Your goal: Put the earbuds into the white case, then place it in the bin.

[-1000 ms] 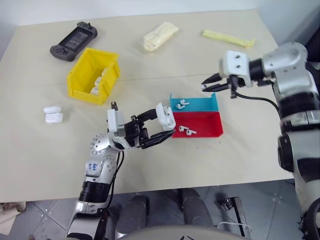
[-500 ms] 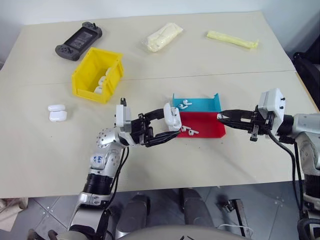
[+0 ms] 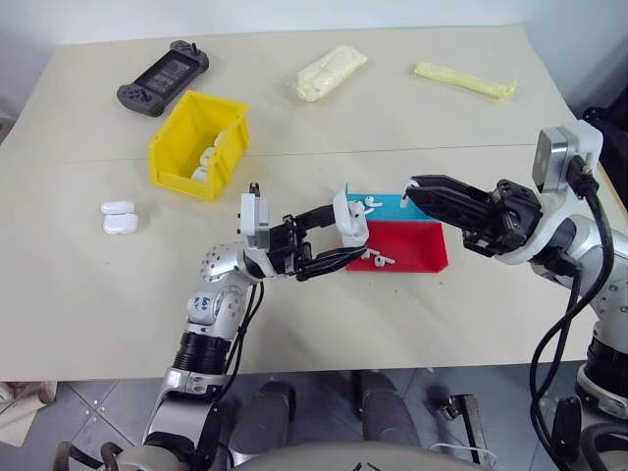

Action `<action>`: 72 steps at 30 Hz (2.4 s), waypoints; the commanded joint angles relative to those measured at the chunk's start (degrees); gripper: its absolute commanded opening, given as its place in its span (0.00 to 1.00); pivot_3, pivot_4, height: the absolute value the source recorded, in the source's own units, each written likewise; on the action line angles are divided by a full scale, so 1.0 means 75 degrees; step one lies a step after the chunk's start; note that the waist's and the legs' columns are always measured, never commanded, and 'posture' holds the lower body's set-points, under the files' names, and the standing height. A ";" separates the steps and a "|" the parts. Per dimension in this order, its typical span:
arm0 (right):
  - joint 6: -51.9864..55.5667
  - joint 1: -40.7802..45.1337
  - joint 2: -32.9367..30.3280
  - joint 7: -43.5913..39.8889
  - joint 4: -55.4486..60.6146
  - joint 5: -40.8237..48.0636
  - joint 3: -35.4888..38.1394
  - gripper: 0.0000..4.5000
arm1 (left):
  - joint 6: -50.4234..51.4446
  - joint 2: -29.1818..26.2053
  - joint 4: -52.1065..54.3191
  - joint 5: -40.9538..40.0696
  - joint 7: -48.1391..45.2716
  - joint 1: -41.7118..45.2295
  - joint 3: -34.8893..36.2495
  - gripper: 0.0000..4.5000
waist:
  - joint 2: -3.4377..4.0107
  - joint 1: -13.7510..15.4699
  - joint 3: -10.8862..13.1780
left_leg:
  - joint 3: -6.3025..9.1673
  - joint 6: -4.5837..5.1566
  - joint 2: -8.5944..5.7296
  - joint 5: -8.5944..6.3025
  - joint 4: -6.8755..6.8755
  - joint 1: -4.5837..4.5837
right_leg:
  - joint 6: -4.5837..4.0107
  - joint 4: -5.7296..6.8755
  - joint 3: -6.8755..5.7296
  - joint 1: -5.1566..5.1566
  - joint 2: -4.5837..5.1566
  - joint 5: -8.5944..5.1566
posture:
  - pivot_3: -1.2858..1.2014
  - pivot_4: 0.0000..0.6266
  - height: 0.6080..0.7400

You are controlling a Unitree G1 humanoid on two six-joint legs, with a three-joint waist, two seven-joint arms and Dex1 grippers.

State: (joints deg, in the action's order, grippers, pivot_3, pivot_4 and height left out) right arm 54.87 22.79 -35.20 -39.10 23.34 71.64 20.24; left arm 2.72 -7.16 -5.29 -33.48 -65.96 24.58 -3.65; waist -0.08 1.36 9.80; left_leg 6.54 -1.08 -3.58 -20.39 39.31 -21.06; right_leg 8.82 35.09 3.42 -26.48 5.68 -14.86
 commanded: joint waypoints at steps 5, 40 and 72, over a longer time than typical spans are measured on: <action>0.0085 0.0147 0.0055 0.0669 0.0371 0.1099 -0.0401 0.10 | -0.0056 0.0133 0.0054 0.0022 0.0035 0.0183 -0.0061 0.62 | 0.0000 -0.0001 0.0000 | -0.0001 0.0000 0.0001 0.0000 0.0000 -0.0001 | 0.0000 0.0001 -0.0002 0.0000 -0.0001 0.0000 | 0.52 0.24 1.00; -0.0466 -0.0599 -0.0647 -0.0190 0.0071 -0.0283 -0.0946 0.67 | -0.0221 -0.0045 0.0097 0.0198 0.0034 0.0136 0.0166 0.62 | -0.0002 0.0029 0.0001 | 0.0000 0.0003 -0.0035 0.0000 0.0000 -0.0003 | 0.0000 -0.0011 -0.0003 0.0001 0.0000 0.0000 | 0.52 0.24 1.00; -0.2581 0.1210 -0.0599 -0.2421 -0.0441 -0.4498 -0.3410 0.01 | 0.1724 -0.2589 0.1252 0.2720 0.1151 0.0891 -0.1179 0.62 | -0.0011 -0.0006 0.0007 | 0.0003 0.0008 -0.0034 -0.0002 -0.0009 -0.0006 | 0.0001 -0.0010 -0.0005 -0.0003 0.0001 0.0001 | 0.52 0.24 1.00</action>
State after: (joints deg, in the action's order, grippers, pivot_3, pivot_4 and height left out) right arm 35.55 30.88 -40.21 -57.94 19.93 38.90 -4.90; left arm 16.05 -26.63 2.02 -13.24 -57.67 30.78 -12.60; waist -0.16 1.31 9.85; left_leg 6.59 -1.02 -3.83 -20.41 39.23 -21.11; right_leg 8.82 35.02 3.37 -26.50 5.67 -14.86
